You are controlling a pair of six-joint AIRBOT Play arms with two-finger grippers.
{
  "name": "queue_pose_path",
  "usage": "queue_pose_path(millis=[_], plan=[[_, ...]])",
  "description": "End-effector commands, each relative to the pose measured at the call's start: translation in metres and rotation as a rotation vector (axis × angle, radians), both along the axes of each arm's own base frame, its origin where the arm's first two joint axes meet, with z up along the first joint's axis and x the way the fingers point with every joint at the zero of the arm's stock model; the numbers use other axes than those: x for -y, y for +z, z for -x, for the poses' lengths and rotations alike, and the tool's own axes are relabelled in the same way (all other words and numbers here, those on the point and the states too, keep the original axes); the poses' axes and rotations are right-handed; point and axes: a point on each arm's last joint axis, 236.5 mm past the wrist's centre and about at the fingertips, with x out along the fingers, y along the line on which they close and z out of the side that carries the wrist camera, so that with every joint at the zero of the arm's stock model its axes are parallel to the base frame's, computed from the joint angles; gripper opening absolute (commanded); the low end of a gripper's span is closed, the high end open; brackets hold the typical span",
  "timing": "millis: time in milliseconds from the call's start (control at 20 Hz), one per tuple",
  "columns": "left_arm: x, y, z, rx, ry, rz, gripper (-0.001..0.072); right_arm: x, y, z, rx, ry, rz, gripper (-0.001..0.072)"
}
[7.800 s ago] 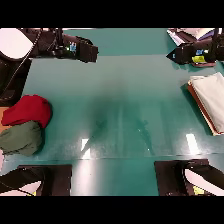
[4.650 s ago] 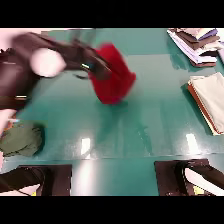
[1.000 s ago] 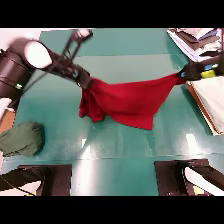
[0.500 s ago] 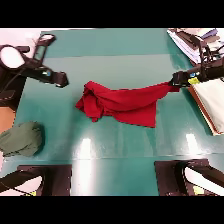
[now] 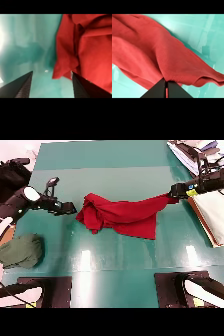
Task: Fold the shirts.
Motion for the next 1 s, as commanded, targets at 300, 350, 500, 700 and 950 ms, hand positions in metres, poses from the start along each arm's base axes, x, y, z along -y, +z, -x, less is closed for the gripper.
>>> queue_pose_path(millis=[300, 350, 500, 700, 950], plan=[[0.033, -0.024, -0.006, -0.026, -0.028, 0.073, 0.0177, -0.007, 0.000, 0.002, -0.001, 0.020, 0.000, 0.0013], [0.033, -0.020, -0.011, -0.011, -0.026, 0.074, 0.0075, -0.007, 0.000, 0.002, 0.000, 0.020, -0.001, 0.0013], [0.032, 0.006, -0.023, 0.043, -0.056, 0.057, 0.0036, -0.007, 0.014, -0.004, 0.037, 0.019, 0.003, 0.0013], [-0.004, 0.183, -0.062, 0.474, -0.081, -0.133, 0.0036, -0.006, 0.113, -0.024, 0.279, 0.031, 0.012, 0.0013], [-0.043, 0.492, 0.045, 1.168, 0.040, -0.163, 0.0036, -0.007, 0.259, 0.007, 0.614, 0.051, 0.033, 0.0013]])
